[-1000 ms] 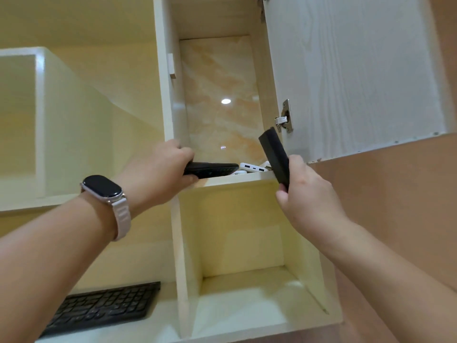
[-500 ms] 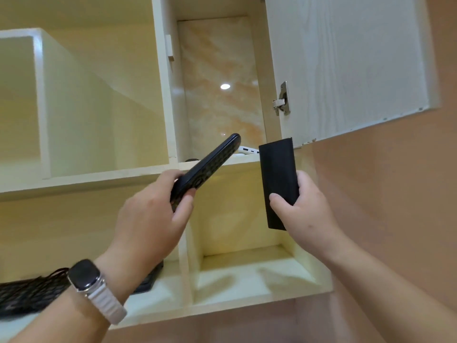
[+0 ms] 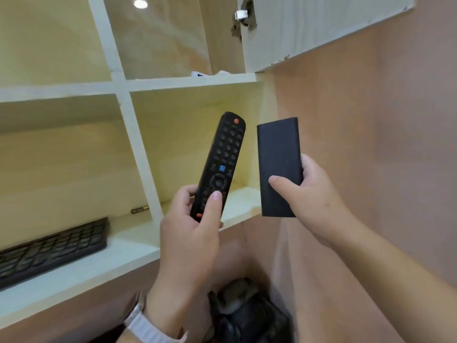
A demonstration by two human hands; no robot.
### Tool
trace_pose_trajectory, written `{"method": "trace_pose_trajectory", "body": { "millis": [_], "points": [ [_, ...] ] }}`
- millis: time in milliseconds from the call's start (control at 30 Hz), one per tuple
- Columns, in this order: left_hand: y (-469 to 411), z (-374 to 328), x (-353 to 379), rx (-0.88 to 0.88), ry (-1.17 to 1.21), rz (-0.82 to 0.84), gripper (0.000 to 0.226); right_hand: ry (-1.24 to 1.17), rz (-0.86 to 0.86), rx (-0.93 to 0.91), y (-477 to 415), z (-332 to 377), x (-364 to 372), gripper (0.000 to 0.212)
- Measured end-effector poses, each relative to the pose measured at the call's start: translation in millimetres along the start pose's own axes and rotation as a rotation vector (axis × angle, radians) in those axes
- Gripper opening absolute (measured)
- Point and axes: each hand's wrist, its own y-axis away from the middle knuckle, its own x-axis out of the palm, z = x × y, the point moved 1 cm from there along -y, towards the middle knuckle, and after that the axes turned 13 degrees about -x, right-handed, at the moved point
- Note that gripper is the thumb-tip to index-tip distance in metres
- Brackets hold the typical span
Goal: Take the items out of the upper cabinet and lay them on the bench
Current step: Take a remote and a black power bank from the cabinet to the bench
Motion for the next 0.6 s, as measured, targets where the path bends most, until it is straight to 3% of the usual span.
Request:
{"method": "trace_pose_trajectory", "body": {
  "millis": [367, 600],
  "points": [
    [56, 89, 18, -0.289, 0.375, 0.406, 0.009, 0.342, -0.155, 0.237, 119, 0, -2, 0.023],
    [117, 106, 34, -0.410, 0.459, 0.645, 0.013, 0.600, -0.243, 0.396, 191, 23, -18, 0.031]
  ]
}}
